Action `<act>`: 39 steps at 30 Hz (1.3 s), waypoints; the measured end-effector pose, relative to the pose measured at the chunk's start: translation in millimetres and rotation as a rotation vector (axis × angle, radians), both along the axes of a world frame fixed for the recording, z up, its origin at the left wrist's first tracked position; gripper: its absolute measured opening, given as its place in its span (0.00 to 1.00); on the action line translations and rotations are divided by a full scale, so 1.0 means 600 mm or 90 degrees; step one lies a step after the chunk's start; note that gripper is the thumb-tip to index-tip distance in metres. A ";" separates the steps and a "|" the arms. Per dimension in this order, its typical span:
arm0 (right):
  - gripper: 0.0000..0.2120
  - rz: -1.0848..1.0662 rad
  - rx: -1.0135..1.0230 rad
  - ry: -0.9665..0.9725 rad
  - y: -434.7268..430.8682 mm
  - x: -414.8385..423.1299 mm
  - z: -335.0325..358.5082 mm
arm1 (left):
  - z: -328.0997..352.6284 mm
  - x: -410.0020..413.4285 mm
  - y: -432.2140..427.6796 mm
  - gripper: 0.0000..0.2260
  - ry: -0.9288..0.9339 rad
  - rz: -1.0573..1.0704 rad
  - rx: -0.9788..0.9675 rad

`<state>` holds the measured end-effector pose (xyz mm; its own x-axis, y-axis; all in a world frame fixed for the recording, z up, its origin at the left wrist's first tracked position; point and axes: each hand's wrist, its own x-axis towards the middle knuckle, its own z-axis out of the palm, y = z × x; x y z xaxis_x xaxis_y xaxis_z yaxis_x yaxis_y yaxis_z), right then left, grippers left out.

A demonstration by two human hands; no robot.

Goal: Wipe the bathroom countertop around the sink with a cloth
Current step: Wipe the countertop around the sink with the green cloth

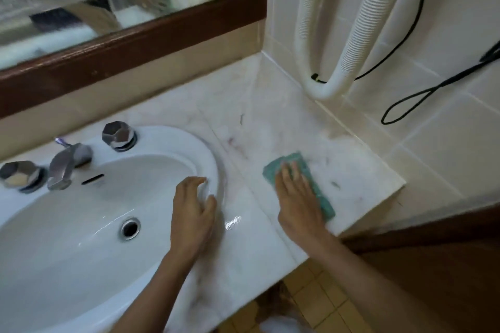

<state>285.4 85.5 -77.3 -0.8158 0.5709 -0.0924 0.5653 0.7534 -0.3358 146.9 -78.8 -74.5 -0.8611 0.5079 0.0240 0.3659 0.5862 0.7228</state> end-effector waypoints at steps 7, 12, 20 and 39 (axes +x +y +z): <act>0.33 0.251 -0.037 -0.012 0.021 0.028 -0.031 | -0.013 0.011 0.018 0.15 0.054 0.046 -0.100; 0.25 0.193 0.072 -0.050 0.102 -0.019 -0.055 | -0.016 0.008 0.027 0.15 0.076 0.049 -0.160; 0.25 -0.026 0.000 -0.062 0.252 -0.314 -0.050 | -0.020 0.006 0.027 0.17 0.063 0.051 -0.201; 0.27 -0.011 0.079 -0.071 0.146 -0.037 -0.067 | -0.020 0.009 0.021 0.17 0.035 0.064 -0.157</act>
<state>263.0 173.2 -117.3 -0.7940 0.5979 -0.1100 0.6076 0.7748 -0.1748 152.3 -66.2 -86.6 -0.9085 0.4159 -0.0418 0.3313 0.7773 0.5348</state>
